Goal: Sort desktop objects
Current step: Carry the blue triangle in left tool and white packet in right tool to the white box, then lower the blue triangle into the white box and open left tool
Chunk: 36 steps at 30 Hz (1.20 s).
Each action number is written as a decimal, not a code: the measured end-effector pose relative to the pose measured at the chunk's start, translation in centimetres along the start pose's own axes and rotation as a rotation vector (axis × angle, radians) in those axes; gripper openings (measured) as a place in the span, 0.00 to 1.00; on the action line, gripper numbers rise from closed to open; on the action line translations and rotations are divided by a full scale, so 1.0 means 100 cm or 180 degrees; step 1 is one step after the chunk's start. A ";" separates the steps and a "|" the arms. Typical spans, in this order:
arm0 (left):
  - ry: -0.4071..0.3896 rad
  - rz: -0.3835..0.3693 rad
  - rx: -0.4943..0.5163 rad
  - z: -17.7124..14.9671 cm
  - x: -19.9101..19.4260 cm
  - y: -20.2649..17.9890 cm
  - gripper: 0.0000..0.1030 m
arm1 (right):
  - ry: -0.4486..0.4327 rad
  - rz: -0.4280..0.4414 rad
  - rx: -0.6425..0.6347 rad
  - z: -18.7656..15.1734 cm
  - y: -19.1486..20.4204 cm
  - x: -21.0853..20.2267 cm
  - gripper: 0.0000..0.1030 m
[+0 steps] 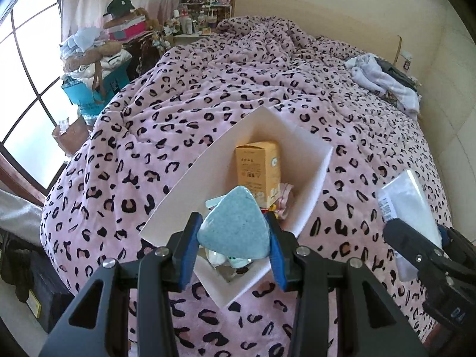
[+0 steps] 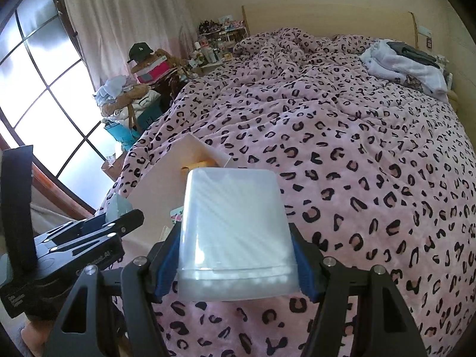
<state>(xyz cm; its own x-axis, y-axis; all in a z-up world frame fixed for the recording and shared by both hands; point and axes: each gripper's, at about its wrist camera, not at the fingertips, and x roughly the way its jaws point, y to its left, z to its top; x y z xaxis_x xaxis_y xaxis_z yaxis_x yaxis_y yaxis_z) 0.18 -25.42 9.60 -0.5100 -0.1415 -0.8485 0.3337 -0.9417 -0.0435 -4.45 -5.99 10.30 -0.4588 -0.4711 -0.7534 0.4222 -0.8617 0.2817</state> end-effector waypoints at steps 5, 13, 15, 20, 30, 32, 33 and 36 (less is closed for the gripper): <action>0.0119 0.0011 -0.0026 -0.002 0.018 0.004 0.41 | 0.0034 -0.0005 0.0002 -0.001 0.001 0.006 0.66; 0.0248 0.0002 -0.0068 -0.006 0.037 0.009 0.41 | 0.0063 -0.0015 -0.0002 -0.001 0.001 0.012 0.66; 0.0260 0.0004 -0.0070 -0.006 0.039 0.010 0.41 | 0.0068 -0.0017 -0.0001 0.000 0.001 0.013 0.66; 0.0288 0.0016 -0.0059 -0.006 0.044 0.009 0.41 | 0.0085 -0.0019 0.0004 0.000 0.000 0.016 0.66; 0.0336 0.0096 0.0039 -0.003 0.045 0.006 0.42 | 0.0101 -0.0013 0.0009 0.000 0.000 0.018 0.66; 0.0336 0.0107 0.0048 -0.002 0.044 0.007 0.42 | 0.0100 -0.0013 0.0009 0.000 0.000 0.018 0.66; 0.0336 0.0115 0.0056 -0.001 0.044 0.007 0.42 | 0.0102 -0.0013 0.0009 0.000 0.000 0.018 0.66; 0.0322 0.0139 0.0080 0.002 0.042 0.008 0.48 | 0.0103 -0.0015 0.0007 0.000 0.000 0.018 0.66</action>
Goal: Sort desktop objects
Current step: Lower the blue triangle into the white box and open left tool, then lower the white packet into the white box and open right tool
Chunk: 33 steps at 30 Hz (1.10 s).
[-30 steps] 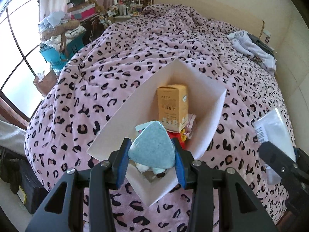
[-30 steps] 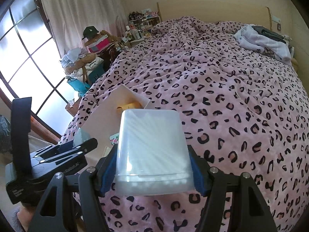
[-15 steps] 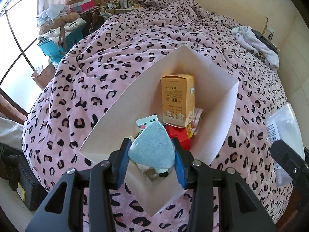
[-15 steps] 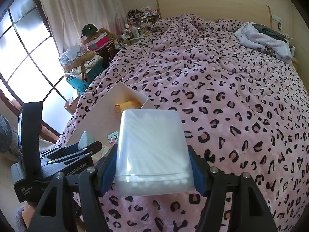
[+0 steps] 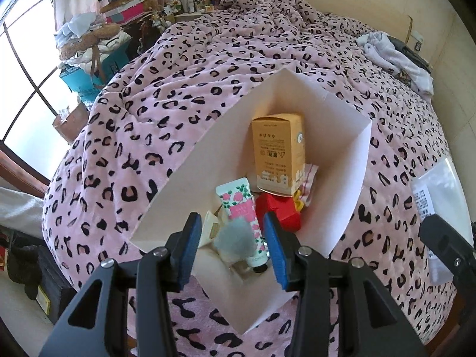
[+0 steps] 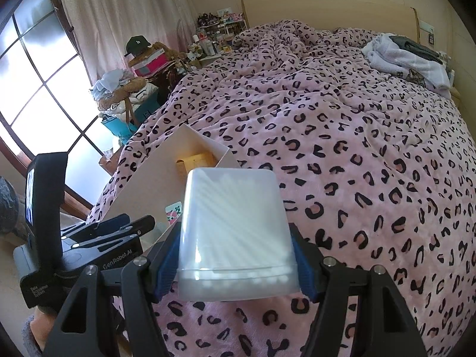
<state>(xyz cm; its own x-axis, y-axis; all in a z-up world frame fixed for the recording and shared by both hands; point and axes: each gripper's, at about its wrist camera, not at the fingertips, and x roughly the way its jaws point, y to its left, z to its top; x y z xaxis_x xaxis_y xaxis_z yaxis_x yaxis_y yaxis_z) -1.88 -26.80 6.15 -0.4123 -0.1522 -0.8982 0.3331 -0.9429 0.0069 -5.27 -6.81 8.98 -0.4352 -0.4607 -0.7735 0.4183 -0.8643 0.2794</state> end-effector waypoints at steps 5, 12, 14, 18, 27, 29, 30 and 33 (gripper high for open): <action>-0.0121 -0.0003 -0.0018 0.004 -0.012 0.004 0.64 | -0.0013 0.0002 -0.0003 0.001 0.000 -0.001 0.66; -0.0218 -0.0025 -0.0038 0.002 -0.031 0.009 0.64 | -0.0051 0.0049 -0.0059 0.006 0.007 -0.009 0.66; -0.0242 -0.0047 -0.0072 -0.001 -0.037 0.013 0.64 | -0.0058 0.0066 -0.0093 0.009 0.012 -0.010 0.66; -0.0232 -0.0058 -0.0174 -0.013 -0.043 0.027 0.64 | -0.0069 0.0110 -0.0177 0.015 0.026 -0.010 0.66; -0.0154 0.0006 -0.0337 -0.033 -0.041 0.058 0.64 | 0.0038 0.0387 -0.0428 0.044 0.080 0.015 0.66; -0.0138 0.0006 -0.0353 -0.035 -0.040 0.061 0.64 | 0.0098 0.0422 -0.0477 0.047 0.092 0.026 0.66; -0.0135 0.0009 -0.0353 -0.035 -0.040 0.062 0.64 | 0.0141 0.0454 -0.0494 0.047 0.098 0.033 0.66; -0.0125 0.0015 -0.0360 -0.035 -0.038 0.066 0.64 | 0.0266 0.0496 -0.0524 0.045 0.111 0.053 0.66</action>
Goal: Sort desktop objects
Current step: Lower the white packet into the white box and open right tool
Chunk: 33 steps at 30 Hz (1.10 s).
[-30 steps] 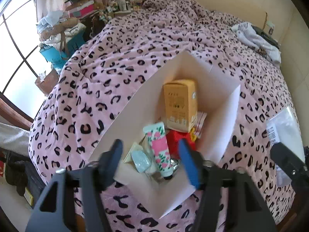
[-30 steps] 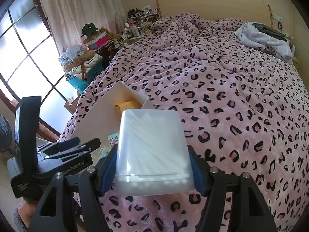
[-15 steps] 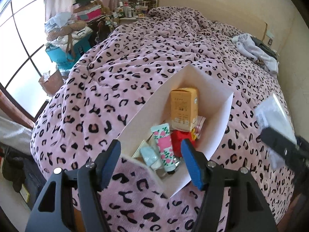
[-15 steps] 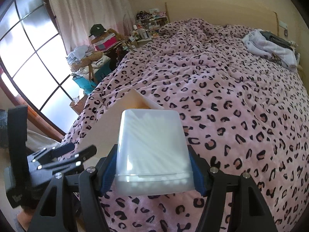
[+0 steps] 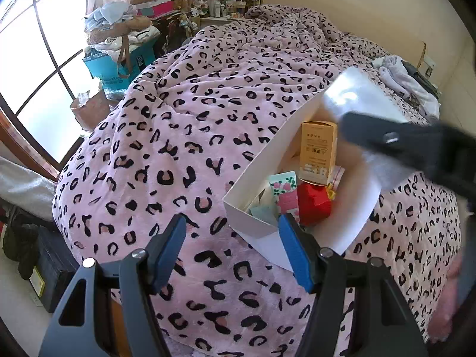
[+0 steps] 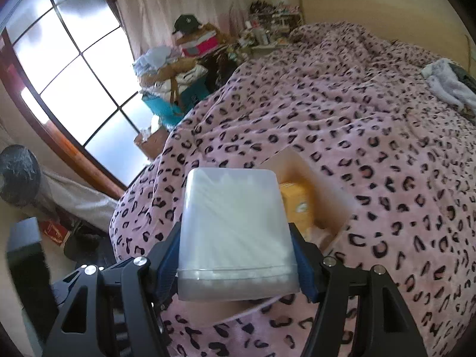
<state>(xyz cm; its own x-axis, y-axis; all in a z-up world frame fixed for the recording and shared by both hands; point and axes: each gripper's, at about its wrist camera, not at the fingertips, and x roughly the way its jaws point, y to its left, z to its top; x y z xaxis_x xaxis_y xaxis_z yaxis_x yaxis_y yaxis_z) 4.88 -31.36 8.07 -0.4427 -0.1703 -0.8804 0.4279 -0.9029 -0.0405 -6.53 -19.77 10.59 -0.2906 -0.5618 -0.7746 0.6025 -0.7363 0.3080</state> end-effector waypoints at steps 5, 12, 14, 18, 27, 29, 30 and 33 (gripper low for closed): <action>0.0014 0.0002 -0.0015 0.000 0.004 0.005 0.64 | 0.0170 0.0029 0.0014 -0.008 0.003 0.024 0.66; 0.0019 -0.0022 -0.0044 0.003 0.006 0.008 0.64 | 0.0323 -0.0018 0.0035 -0.015 0.000 0.044 0.66; 0.0018 -0.0026 -0.0043 0.003 0.007 0.008 0.64 | 0.0339 -0.0035 0.0036 -0.016 -0.002 0.048 0.66; 0.0011 -0.0022 -0.0068 0.000 0.004 0.004 0.64 | 0.0359 -0.0095 -0.0005 -0.015 0.000 0.051 0.66; 0.0009 -0.0037 -0.0039 0.002 0.006 0.008 0.64 | 0.0412 -0.0168 -0.0055 -0.014 0.003 0.054 0.66; 0.0013 -0.0040 -0.0035 0.003 0.006 0.009 0.64 | 0.0413 -0.0178 -0.0061 -0.014 0.003 0.054 0.66; 0.0014 -0.0037 -0.0038 0.003 0.006 0.008 0.64 | 0.0412 -0.0175 -0.0066 -0.016 0.002 0.054 0.66; 0.0007 -0.0039 -0.0042 0.003 0.006 0.008 0.64 | 0.0413 -0.0175 -0.0070 -0.018 0.001 0.053 0.66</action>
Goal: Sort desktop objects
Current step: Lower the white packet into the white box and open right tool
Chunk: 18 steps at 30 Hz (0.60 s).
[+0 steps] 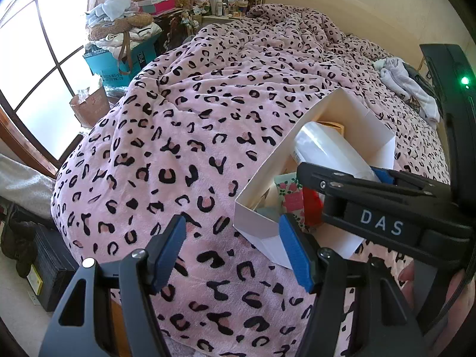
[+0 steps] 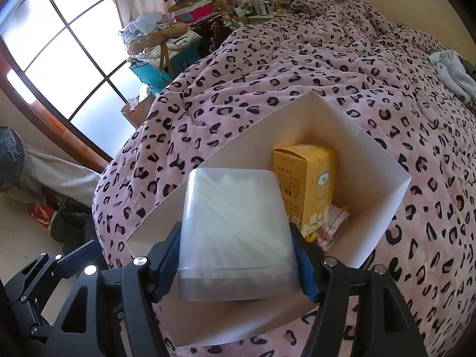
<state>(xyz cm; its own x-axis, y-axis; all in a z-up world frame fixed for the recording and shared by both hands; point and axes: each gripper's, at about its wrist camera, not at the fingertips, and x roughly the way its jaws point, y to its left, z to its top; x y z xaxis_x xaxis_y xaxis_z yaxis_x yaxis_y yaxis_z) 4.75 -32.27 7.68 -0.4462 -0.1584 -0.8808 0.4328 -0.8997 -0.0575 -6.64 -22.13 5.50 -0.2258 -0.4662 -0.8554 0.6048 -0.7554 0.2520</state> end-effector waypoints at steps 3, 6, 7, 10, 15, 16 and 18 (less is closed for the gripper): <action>-0.0008 -0.0004 -0.0008 0.000 -0.001 0.001 0.64 | 0.0018 0.0012 0.0036 0.001 0.000 0.000 0.66; -0.0016 -0.0004 -0.0016 0.000 -0.003 0.002 0.64 | 0.0012 0.0027 0.0085 0.003 -0.003 -0.001 0.66; -0.0016 -0.0007 -0.0018 0.000 -0.003 0.002 0.64 | 0.0004 0.0035 0.0104 0.005 -0.005 -0.002 0.66; -0.0018 -0.0006 -0.0023 0.000 -0.004 0.002 0.64 | -0.0028 0.0100 0.0156 0.008 -0.007 -0.006 0.66; -0.0024 -0.0018 -0.0015 -0.001 -0.001 0.004 0.64 | -0.0080 0.0060 0.0137 0.010 -0.006 -0.020 0.66; -0.0030 -0.0017 -0.0009 -0.001 -0.001 0.004 0.64 | -0.0093 0.0038 0.0134 0.010 -0.006 -0.025 0.66; -0.0042 -0.0024 0.0003 0.000 -0.003 0.002 0.64 | -0.0111 -0.0019 0.0128 0.009 -0.006 -0.035 0.66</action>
<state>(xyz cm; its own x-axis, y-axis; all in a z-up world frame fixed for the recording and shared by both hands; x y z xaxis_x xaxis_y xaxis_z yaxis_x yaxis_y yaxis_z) 4.99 -32.38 7.88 -0.4597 -0.1570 -0.8741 0.4287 -0.9012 -0.0636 -6.93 -20.52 8.76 -0.2561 -0.4767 -0.8409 0.5724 -0.7758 0.2655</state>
